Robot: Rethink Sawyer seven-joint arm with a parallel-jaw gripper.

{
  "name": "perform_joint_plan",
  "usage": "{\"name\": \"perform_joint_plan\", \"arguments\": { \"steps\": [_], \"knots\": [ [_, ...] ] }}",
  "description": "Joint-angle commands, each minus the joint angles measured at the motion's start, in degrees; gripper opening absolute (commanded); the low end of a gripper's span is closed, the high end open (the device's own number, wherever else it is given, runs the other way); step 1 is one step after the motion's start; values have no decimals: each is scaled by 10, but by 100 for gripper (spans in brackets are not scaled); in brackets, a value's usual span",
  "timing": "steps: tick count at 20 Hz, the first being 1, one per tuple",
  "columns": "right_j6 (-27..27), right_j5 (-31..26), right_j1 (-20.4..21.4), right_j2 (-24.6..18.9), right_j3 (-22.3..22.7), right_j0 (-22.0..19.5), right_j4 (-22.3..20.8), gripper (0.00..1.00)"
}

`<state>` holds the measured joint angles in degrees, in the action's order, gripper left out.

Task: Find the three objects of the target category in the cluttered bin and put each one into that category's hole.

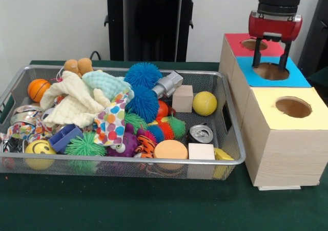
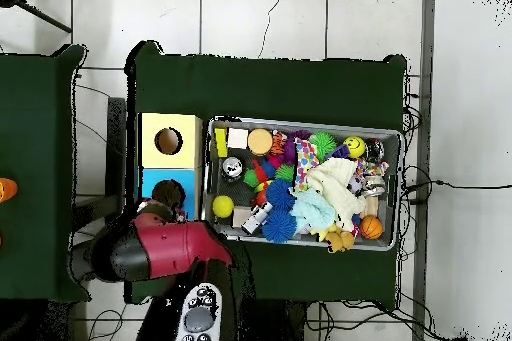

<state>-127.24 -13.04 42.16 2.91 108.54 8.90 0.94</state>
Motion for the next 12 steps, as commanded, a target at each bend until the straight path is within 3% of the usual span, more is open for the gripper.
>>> {"name": "perform_joint_plan", "arguments": {
  "steps": [1,2,5,8,12],
  "knots": [
    [166,-121,-4,-136,-4,-189,-68,100],
    [192,-118,-5,-164,-10,-230,-82,100],
    [254,-140,-35,-206,-44,-298,-140,100],
    [258,-180,-60,-223,-74,-317,-174,100],
    [237,-237,-55,-240,-97,-322,-211,100]
  ]
}}
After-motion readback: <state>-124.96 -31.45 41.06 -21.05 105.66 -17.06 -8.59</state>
